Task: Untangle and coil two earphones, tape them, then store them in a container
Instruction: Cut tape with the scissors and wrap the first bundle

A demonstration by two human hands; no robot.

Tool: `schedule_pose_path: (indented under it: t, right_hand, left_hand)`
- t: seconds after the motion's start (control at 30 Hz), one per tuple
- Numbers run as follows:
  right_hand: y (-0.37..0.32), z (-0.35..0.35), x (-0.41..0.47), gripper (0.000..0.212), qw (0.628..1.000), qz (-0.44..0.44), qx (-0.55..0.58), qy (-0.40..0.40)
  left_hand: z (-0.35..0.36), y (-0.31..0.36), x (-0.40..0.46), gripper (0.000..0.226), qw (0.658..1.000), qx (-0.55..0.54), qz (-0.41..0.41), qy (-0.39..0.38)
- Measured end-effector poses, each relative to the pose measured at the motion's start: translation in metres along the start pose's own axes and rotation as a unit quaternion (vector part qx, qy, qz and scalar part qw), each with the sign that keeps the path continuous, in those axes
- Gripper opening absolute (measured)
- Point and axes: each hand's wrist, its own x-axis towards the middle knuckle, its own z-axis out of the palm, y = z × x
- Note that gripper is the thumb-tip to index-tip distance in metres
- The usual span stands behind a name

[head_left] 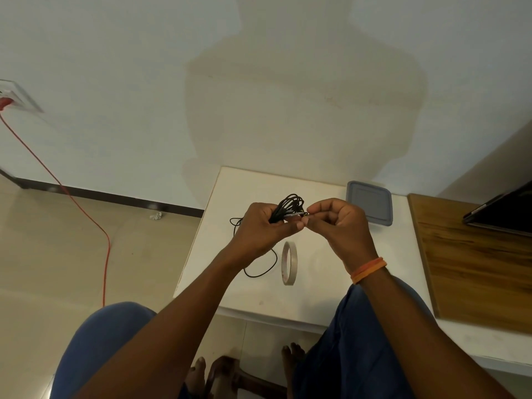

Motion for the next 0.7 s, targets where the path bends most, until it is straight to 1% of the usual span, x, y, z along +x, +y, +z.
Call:
schedule_pose_path:
  t: [0.1, 0.2, 0.27, 0.37, 0.47, 0.57, 0.63, 0.7]
  right_hand:
    - [0.000, 0.000, 0.000, 0.014, 1.000, 0.019, 0.007, -0.009]
    - [0.000, -0.001, 0.000, 0.017, 0.998, 0.052, 0.025, -0.007]
    - [0.000, -0.001, 0.000, 0.020, 0.998, 0.068, 0.017, 0.000]
    - [-0.001, -0.003, 0.001, 0.020, 0.997, 0.081, -0.004, -0.001]
    - [-0.002, -0.019, 0.005, 0.016, 0.995, 0.099, -0.016, -0.012]
    - [0.005, -0.051, 0.006, 0.014, 0.993, 0.120, -0.021, -0.008]
    - [0.017, -0.075, 0.002, 0.012, 0.990, 0.136, -0.024, 0.007]
    - [0.033, -0.097, -0.004, 0.012, 0.986, 0.165, -0.006, 0.031]
  left_hand:
    - [0.002, 0.002, 0.000, 0.010, 1.000, 0.012, 0.007, 0.019]
    - [0.004, 0.000, 0.002, 0.021, 0.998, 0.052, 0.016, 0.032]
    - [0.006, -0.003, 0.003, 0.026, 0.995, 0.085, 0.021, 0.040]
    - [0.009, -0.007, 0.004, 0.019, 0.990, 0.124, 0.027, 0.058]
    - [0.011, -0.011, 0.007, 0.007, 0.990, 0.125, 0.023, 0.053]
    - [0.014, -0.014, 0.009, 0.007, 0.995, 0.088, -0.009, 0.042]
    - [0.014, -0.020, 0.008, 0.007, 0.998, 0.019, -0.055, 0.031]
    - [0.013, -0.027, 0.007, 0.013, 0.992, -0.044, -0.119, 0.002]
